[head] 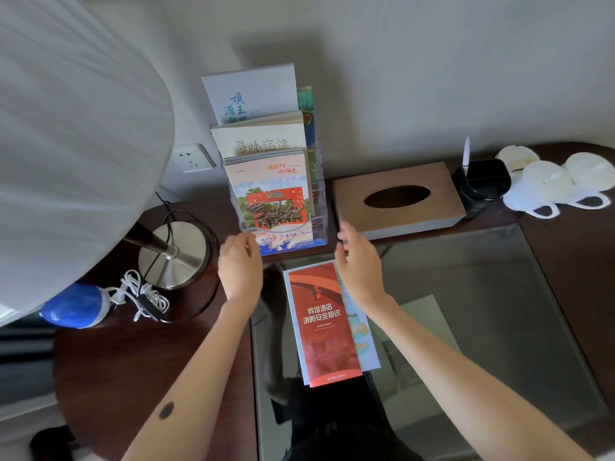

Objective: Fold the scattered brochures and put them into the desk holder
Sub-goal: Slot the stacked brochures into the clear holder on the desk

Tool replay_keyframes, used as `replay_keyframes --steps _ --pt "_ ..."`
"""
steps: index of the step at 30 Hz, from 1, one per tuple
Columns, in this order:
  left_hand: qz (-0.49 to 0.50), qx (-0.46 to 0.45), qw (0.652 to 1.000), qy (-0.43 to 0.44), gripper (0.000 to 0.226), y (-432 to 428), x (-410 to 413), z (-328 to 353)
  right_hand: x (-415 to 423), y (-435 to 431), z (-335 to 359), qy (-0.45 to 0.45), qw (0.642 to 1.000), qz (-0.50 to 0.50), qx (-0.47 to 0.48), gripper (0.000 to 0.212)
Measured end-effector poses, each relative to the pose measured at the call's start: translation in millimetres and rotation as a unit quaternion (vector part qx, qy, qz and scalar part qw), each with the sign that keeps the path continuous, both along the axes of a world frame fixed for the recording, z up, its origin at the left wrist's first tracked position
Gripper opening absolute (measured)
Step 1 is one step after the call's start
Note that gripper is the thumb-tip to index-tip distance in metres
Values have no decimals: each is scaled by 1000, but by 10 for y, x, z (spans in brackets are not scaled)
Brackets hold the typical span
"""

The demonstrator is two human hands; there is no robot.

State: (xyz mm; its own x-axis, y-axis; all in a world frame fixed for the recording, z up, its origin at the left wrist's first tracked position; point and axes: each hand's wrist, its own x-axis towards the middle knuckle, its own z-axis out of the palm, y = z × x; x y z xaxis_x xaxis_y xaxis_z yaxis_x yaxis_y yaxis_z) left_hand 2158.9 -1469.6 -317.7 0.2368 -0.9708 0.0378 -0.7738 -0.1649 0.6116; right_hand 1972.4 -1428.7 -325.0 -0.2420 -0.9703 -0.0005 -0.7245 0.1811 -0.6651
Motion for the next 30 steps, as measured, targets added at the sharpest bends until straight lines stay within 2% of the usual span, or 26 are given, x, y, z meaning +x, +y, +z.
replay_keyframes --steps 5,8,11,13,16,19,22,25,28,30 --pt "17 163 981 103 27 683 -289 -274 107 696 -256 -21 991 -4 135 33" --pt "51 231 959 154 26 1035 -444 -334 234 968 -297 -76 975 -36 205 36" --pt "52 256 950 171 26 1301 -572 -349 354 1131 -304 -83 960 -63 262 51" --pt "49 254 949 178 29 1406 -632 -331 412 1166 -288 -95 953 -79 275 54" --pt "75 265 940 202 34 1461 -700 -294 454 1146 -260 -117 949 -92 278 45" --pt "97 274 928 235 48 1457 -743 -289 442 1108 -235 -169 926 -110 319 31" --pt "83 278 933 213 47 1469 -736 -329 436 1120 -252 -186 908 -102 361 8" --pt "90 233 952 174 44 1567 -641 -335 440 1138 -281 -203 896 -97 382 11" --pt "50 201 978 37 53 1673 -442 -382 428 1129 -318 -197 896 -106 383 21" --pt "16 221 975 -15 59 1718 -330 -441 435 1132 -341 -192 901 -117 372 10"
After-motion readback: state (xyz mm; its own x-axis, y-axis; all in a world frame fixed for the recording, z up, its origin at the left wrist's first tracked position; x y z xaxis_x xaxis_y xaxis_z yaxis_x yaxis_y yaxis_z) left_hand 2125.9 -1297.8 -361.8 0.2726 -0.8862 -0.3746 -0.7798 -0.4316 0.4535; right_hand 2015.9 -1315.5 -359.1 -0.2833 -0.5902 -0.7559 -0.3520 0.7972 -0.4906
